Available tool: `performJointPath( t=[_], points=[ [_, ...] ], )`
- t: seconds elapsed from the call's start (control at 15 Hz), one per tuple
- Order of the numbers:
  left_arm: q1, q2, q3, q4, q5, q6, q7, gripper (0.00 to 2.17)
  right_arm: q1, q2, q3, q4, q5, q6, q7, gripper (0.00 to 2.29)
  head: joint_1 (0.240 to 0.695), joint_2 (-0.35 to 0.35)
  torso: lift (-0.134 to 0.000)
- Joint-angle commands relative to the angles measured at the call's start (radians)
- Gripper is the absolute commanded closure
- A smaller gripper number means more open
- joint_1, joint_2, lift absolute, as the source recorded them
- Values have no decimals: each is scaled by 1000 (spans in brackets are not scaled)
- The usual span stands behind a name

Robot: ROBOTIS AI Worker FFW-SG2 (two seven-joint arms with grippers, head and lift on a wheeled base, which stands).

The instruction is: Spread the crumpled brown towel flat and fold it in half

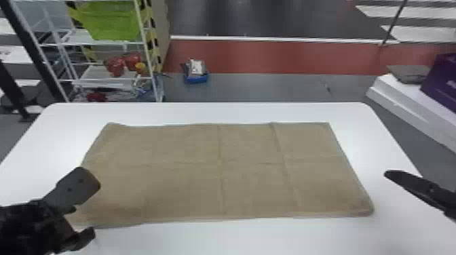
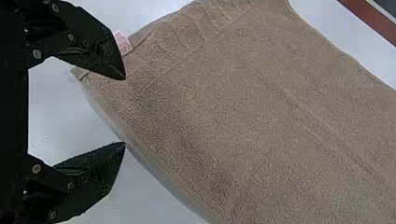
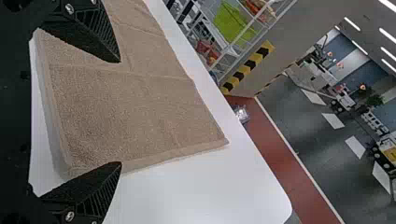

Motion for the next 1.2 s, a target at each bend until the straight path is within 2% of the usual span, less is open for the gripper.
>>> performJointPath(
  t=[0.0, 0.13, 0.2, 0.27, 0.4, 0.47, 0.53, 0.67, 0.73, 0.87, 0.93, 1.0, 1.07, 1.13],
  points=[
    [-15, 1, 0, 22, -18, 0, -7, 633, 0, 0, 2, 0, 0, 0, 0, 103, 695, -23, -134],
    [-18, 1, 0, 25, -23, 0, -18, 643, 0, 0, 0, 0, -3, 3, 0, 103, 695, -19, -134],
    [-22, 4, 0, 24, -26, 0, -36, 853, 0, -1, 5, 0, -1, 0, 0, 103, 695, -17, -134],
    [-24, 4, 0, 24, -26, 3, -39, 957, 0, -6, 15, 0, 15, 0, 0, 103, 695, -17, -134],
    [-21, 4, -3, 16, -37, 3, -33, 954, -12, -67, 86, 3, 103, -6, 43, 103, 695, -17, -134],
    [-16, 4, -5, 13, -38, 3, -33, 954, -26, -118, 146, 3, 200, -9, 97, 103, 695, -14, -134],
    [-13, 4, -6, 10, -40, 6, -28, 954, -52, -155, 212, 12, 336, -34, 198, 103, 695, -11, -134],
    [-5, 4, -6, 5, -41, 6, -27, 954, -85, -159, 295, 23, 589, -138, 368, 103, 695, -9, -134],
    [-4, 4, -6, 5, -41, 6, -30, 954, -85, -172, 321, 40, 664, -224, 434, 103, 695, -6, -134],
    [-4, 4, -8, 5, -46, 3, -31, 954, -80, -221, 353, 72, 721, -310, 531, 107, 695, -12, -134],
    [-4, 4, -9, 5, -47, 3, -31, 954, -81, -241, 374, 84, 769, -371, 598, 110, 695, -15, -134],
    [-4, 4, -9, 5, -49, 3, -33, 954, -74, -247, 377, 101, 809, -491, 673, 110, 695, -16, -134],
    [-4, 4, -9, 2, -50, 6, -31, 954, -74, -253, 377, 123, 847, -617, 781, 117, 695, -14, -134],
    [-4, 4, -9, 1, -50, 6, -30, 954, -72, -262, 377, 135, 865, -703, 804, 130, 695, 2, -134]
  ],
)
